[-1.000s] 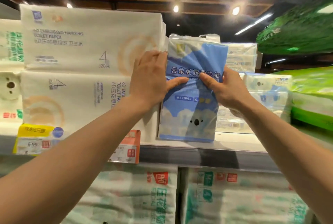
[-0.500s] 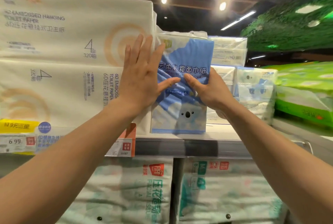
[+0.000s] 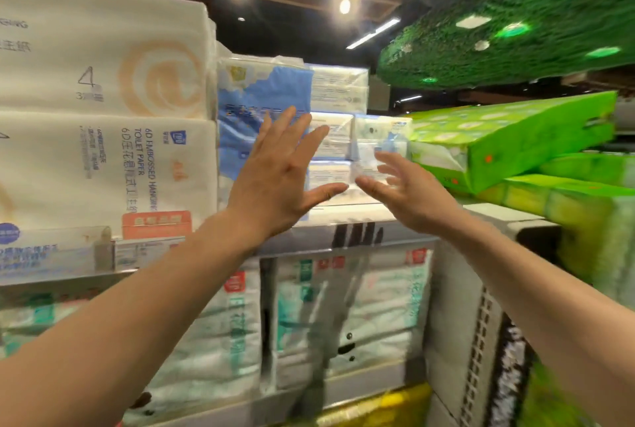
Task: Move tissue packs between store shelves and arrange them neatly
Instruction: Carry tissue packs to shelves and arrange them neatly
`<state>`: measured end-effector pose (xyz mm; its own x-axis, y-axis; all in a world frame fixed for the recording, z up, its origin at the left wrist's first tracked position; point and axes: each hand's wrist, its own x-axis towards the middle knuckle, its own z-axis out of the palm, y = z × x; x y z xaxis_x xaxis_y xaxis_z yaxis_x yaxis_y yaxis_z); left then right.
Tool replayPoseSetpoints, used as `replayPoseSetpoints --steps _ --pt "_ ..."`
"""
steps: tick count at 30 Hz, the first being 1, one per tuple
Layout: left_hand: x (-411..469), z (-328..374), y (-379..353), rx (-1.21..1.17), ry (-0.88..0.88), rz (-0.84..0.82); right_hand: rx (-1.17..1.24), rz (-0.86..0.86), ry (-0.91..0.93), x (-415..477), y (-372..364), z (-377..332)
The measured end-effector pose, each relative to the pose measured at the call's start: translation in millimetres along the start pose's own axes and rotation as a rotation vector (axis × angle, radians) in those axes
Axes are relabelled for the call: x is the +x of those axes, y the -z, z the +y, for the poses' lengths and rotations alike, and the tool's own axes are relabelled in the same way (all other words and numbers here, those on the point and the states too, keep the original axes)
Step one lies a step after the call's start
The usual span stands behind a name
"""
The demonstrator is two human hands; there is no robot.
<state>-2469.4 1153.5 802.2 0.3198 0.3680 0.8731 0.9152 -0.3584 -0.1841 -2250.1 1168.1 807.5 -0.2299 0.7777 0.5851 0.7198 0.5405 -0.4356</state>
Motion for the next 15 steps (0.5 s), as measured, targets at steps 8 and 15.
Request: replayPoseSetpoints --steps 8,15 --pt "-9.9 170.3 -17.1 -0.177 -0.132 -0.121 -0.465 -0.061 -0.031 -147.6 118.6 67.1" --pt "-56.0 381.1 -36.1 -0.454 -0.278 -0.368 -0.613 -0.224 -0.315 -315.4 218.4 147.7"
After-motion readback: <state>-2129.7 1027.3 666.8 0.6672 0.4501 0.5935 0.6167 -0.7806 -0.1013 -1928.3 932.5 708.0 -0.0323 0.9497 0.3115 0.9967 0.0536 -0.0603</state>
